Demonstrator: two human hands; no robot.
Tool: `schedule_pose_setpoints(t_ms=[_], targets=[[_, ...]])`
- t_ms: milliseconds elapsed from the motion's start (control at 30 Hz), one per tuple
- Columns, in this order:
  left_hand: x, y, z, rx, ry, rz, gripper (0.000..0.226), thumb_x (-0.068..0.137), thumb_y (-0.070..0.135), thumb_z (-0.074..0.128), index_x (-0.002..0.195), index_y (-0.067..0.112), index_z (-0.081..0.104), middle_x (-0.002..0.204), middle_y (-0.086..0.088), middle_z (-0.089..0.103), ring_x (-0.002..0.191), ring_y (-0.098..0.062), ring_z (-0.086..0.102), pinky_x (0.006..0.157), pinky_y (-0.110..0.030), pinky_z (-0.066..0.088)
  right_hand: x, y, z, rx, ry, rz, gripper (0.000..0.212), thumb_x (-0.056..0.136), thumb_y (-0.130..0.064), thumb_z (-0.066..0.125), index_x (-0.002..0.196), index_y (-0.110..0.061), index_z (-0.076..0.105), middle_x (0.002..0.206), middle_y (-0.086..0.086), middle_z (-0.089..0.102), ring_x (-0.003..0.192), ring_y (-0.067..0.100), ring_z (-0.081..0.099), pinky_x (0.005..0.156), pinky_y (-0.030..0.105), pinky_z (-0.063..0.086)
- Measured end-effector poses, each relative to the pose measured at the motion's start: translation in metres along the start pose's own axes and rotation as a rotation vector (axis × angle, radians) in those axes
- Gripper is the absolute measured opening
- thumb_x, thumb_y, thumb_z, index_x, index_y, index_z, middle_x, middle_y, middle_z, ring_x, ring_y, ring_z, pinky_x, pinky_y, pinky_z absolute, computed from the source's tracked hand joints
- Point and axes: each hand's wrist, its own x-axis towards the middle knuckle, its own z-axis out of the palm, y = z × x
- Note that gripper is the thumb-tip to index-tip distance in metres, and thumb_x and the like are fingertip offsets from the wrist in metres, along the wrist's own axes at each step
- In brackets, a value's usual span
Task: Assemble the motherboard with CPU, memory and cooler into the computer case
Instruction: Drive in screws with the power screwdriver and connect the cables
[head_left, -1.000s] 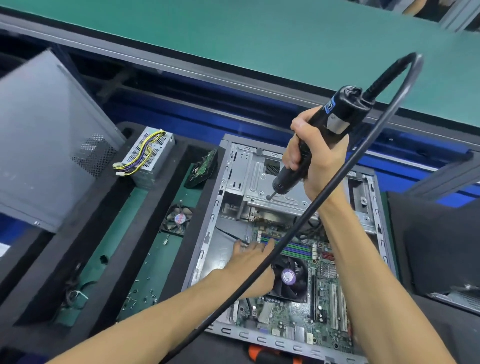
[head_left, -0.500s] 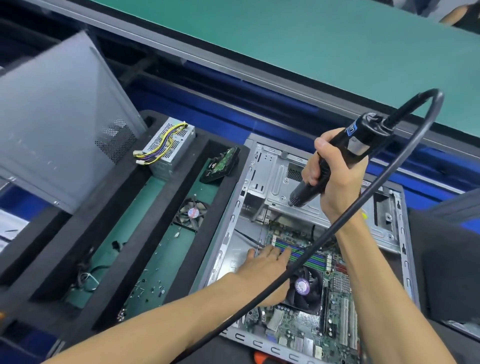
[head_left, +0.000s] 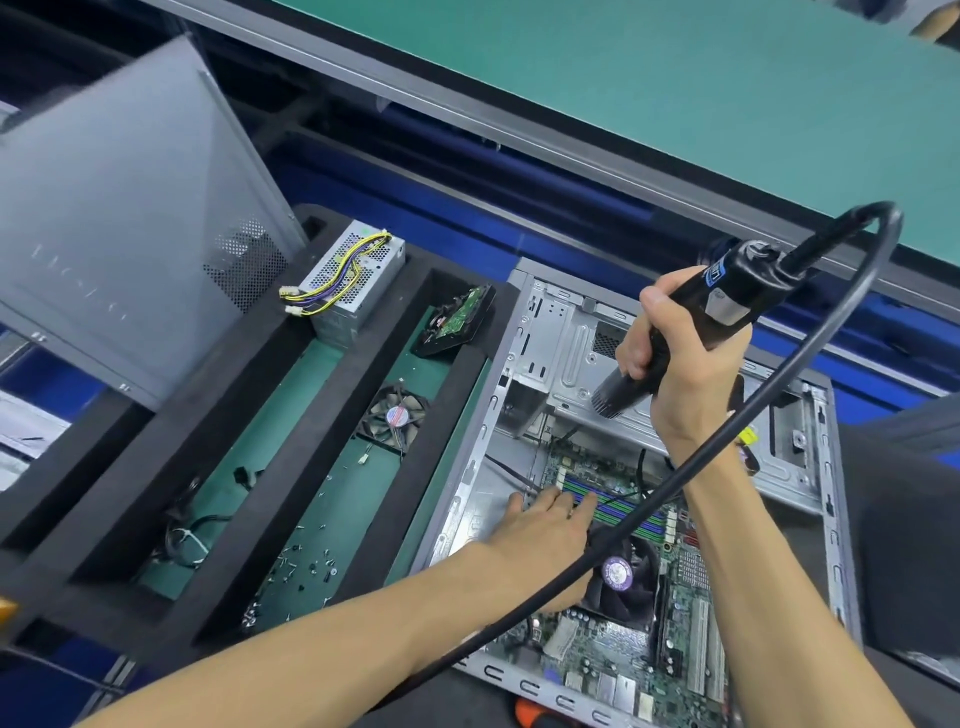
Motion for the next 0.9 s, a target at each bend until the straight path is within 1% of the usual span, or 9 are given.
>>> schedule_pose_setpoints(t_ms=[167, 333, 467, 633, 767, 900], targets=[[-0.0013, -0.0002, -0.0011, 0.004, 0.0, 0.003, 0.072, 0.098, 0.024, 0.049, 0.157, 0.013, 0.009, 0.16, -0.014, 0.023, 0.149, -0.026, 0.014, 0.12, -0.055, 0.012, -0.0017, 0.0009, 0.0029, 0.013, -0.001, -0.004, 0.02, 0.09, -0.017, 0.065, 0.078, -0.033, 0.064, 0.048, -0.005, 0.048, 0.037, 0.02, 0.037, 0.046, 0.025, 0.037], [-0.0014, -0.0003, -0.0003, -0.013, 0.015, 0.003, 0.067, 0.097, 0.025, 0.051, 0.154, 0.013, 0.017, 0.156, -0.014, 0.031, 0.147, -0.027, 0.019, 0.119, -0.055, 0.015, -0.003, 0.001, 0.0033, 0.034, 0.0, -0.006, 0.021, 0.09, -0.017, 0.065, 0.078, -0.034, 0.064, 0.048, -0.007, 0.048, 0.037, 0.017, 0.037, 0.046, 0.023, 0.037], [-0.0002, -0.0001, 0.0003, -0.005, 0.002, -0.002, 0.072, 0.098, 0.026, 0.05, 0.157, 0.014, 0.01, 0.159, -0.014, 0.024, 0.149, -0.026, 0.015, 0.12, -0.054, 0.012, -0.0025, 0.0009, 0.0041, 0.023, 0.007, -0.019, 0.019, 0.09, -0.017, 0.066, 0.078, -0.032, 0.064, 0.048, -0.005, 0.048, 0.036, 0.021, 0.036, 0.044, 0.025, 0.036], [0.0007, -0.0007, 0.0013, 0.001, -0.001, -0.007, 0.072, 0.098, 0.026, 0.049, 0.157, 0.013, 0.009, 0.16, -0.013, 0.023, 0.15, -0.026, 0.012, 0.12, -0.055, 0.011, -0.0034, 0.0025, 0.007, 0.016, 0.019, -0.036, 0.018, 0.088, -0.016, 0.066, 0.078, -0.03, 0.064, 0.047, -0.005, 0.048, 0.035, 0.02, 0.036, 0.043, 0.024, 0.036], [0.0002, 0.0, 0.0007, -0.003, 0.0, -0.009, 0.072, 0.098, 0.026, 0.049, 0.157, 0.014, 0.009, 0.159, -0.014, 0.023, 0.149, -0.026, 0.014, 0.12, -0.055, 0.011, -0.0055, 0.0034, 0.0085, 0.033, 0.037, -0.04, 0.017, 0.087, -0.016, 0.066, 0.078, -0.029, 0.063, 0.047, -0.006, 0.047, 0.036, 0.019, 0.036, 0.044, 0.023, 0.035], [0.0013, 0.0013, 0.0012, 0.017, -0.001, -0.016, 0.073, 0.098, 0.024, 0.047, 0.158, 0.014, 0.007, 0.161, -0.012, 0.02, 0.151, -0.024, 0.011, 0.12, -0.054, 0.01, -0.0042, 0.0023, 0.0093, 0.027, 0.029, -0.042, 0.018, 0.087, -0.015, 0.065, 0.077, -0.029, 0.064, 0.047, -0.006, 0.047, 0.035, 0.019, 0.035, 0.043, 0.022, 0.035]])
